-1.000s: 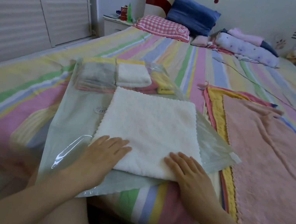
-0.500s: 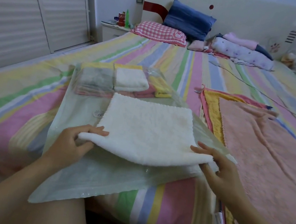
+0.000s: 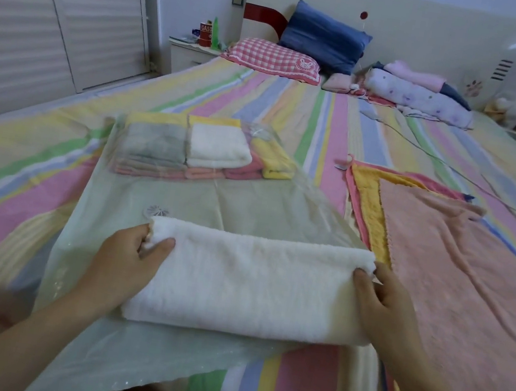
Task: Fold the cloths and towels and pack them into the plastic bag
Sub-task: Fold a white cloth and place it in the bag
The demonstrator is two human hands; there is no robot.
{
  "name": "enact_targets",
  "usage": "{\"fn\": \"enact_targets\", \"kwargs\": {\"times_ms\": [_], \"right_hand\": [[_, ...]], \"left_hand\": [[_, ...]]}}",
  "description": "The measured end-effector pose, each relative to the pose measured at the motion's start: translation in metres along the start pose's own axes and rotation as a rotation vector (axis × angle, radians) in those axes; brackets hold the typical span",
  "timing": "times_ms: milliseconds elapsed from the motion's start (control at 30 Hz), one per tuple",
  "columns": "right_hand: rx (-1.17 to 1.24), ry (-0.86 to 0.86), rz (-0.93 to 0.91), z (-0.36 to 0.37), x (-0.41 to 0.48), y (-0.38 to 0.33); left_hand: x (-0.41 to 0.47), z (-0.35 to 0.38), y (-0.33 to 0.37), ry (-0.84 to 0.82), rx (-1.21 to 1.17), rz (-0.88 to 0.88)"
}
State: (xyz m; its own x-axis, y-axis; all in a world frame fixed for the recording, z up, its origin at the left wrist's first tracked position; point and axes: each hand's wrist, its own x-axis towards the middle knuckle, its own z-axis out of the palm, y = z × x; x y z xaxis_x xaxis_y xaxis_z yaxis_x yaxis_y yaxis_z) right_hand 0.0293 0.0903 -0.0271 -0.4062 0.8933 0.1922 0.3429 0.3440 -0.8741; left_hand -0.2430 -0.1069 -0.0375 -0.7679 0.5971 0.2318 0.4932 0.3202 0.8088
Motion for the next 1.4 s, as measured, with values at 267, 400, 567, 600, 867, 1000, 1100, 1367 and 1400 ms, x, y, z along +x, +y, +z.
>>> {"fn": "enact_targets", "kwargs": {"times_ms": [267,400,567,600,867,1000,1100,1367,1400], "right_hand": [[-0.251,-0.053,0.059,0.024,0.052,0.005],[-0.347,-0.112,0.092,0.034,0.059,0.016],[-0.343,-0.129,0.169,0.035,0.058,0.014],[-0.336,-0.138,0.198,0.034,0.057,0.012],[-0.455,-0.24,0.175,0.017,0.027,-0.001],[-0.528,-0.171,0.117,0.013,0.027,0.004],[-0.642,-0.134,0.093,0.014,0.026,0.005],[-0.346,-0.269,0.366,0.01,0.035,-0.002],[-0.242,-0.259,0.369,0.009,0.036,-0.007]], "left_hand": [[0.041,0.019,-0.015,-0.05,0.296,-0.078],[0.039,0.023,-0.015,-0.077,0.386,-0.097],[0.026,0.031,0.019,0.121,0.646,0.251],[0.023,0.038,0.03,0.121,0.609,0.372],[-0.005,0.11,0.041,-0.526,0.728,0.497],[-0.012,0.117,0.034,-0.535,0.763,0.493],[-0.013,0.115,0.038,-0.533,0.748,0.485],[-0.012,0.098,0.029,-0.349,0.727,0.616],[-0.015,0.099,0.026,-0.361,0.745,0.604]]}}
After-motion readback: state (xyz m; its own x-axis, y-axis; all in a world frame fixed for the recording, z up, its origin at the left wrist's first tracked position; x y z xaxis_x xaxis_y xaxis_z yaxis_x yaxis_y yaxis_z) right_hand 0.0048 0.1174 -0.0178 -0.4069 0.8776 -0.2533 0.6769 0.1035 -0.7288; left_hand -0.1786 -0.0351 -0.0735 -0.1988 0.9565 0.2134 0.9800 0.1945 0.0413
